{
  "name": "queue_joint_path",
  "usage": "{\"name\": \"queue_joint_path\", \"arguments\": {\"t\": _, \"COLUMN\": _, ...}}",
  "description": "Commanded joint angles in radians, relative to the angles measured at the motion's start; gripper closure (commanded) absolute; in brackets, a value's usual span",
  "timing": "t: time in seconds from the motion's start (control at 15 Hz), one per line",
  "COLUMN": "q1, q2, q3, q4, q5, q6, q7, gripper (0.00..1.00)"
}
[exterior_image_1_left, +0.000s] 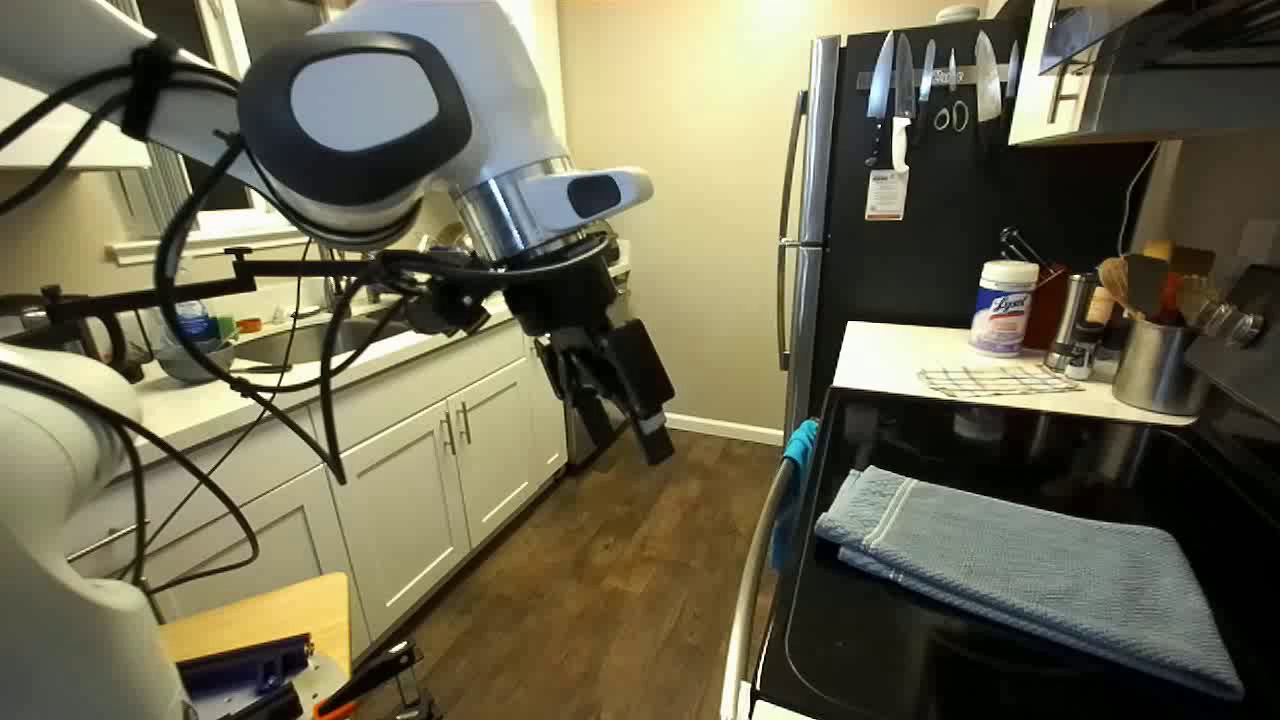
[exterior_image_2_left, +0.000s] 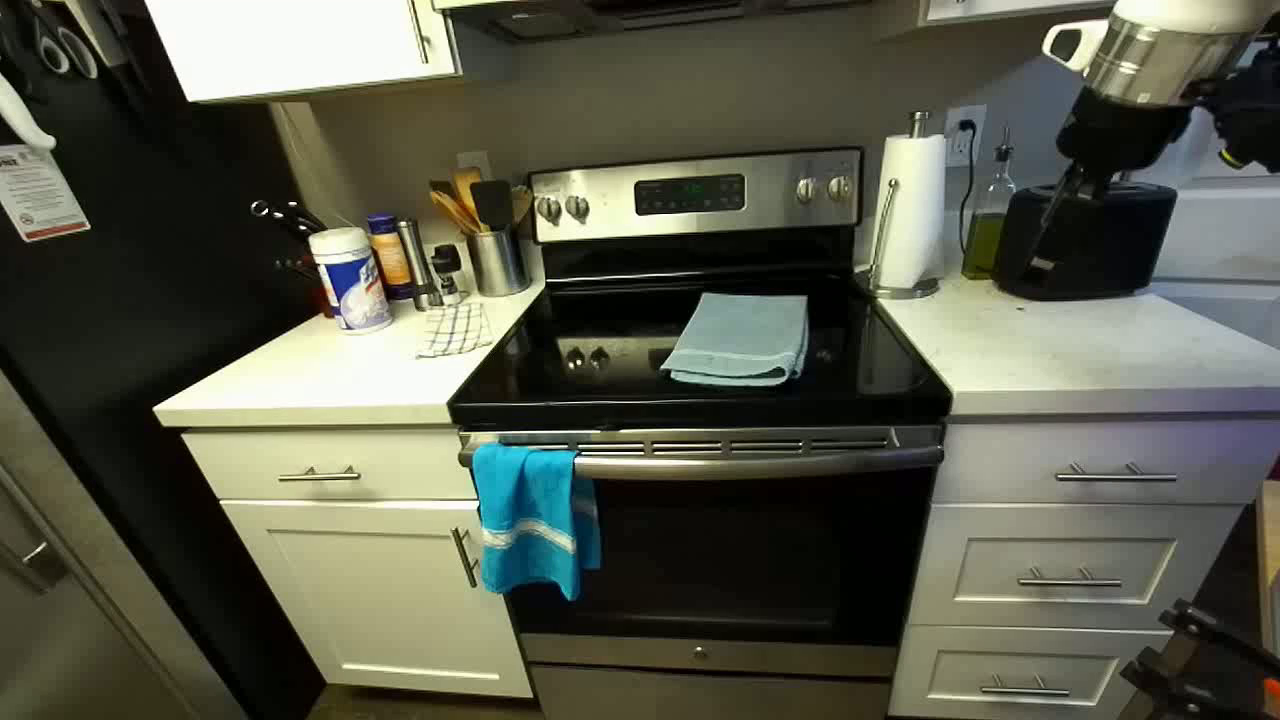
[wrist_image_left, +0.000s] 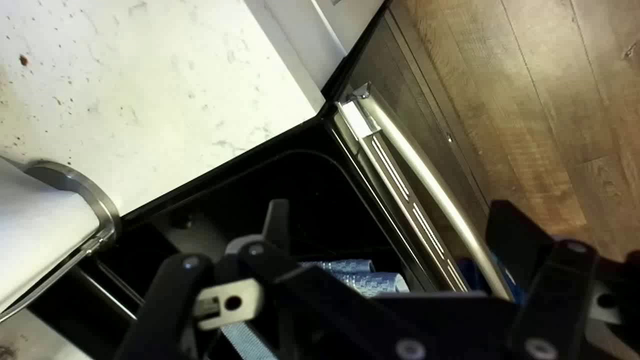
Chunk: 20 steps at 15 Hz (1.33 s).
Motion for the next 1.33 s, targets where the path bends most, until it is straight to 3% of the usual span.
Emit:
{"name": "queue_joint_path", "arguments": {"t": 0.0, "q1": 0.002, "q2": 0.001, "q3": -0.001, "q4": -0.004, "q5": 0.0, "q6": -0.004, "q7": 0.0, "gripper": 0.0}}
{"name": "queue_joint_path", "arguments": {"t": 0.8, "q1": -0.001, "q2": 0.028, "q3": 0.004, "q4": -0.005, "q5": -0.005, "q6": 0.013, "q7": 0.01, "gripper": 0.0}}
{"name": "queue_joint_path", "arguments": {"t": 1.0, "q1": -0.003, "q2": 0.06, "q3": 0.003, "q4": -0.001, "q5": -0.013, "q6": 0.062, "q7": 0.01, "gripper": 0.0}}
{"name": "queue_joint_path", "arguments": {"t": 1.27, "q1": -0.026, "q2": 0.149, "q3": 0.021, "q4": 0.009, "q5": -0.046, "q6": 0.218, "q7": 0.026, "gripper": 0.0}}
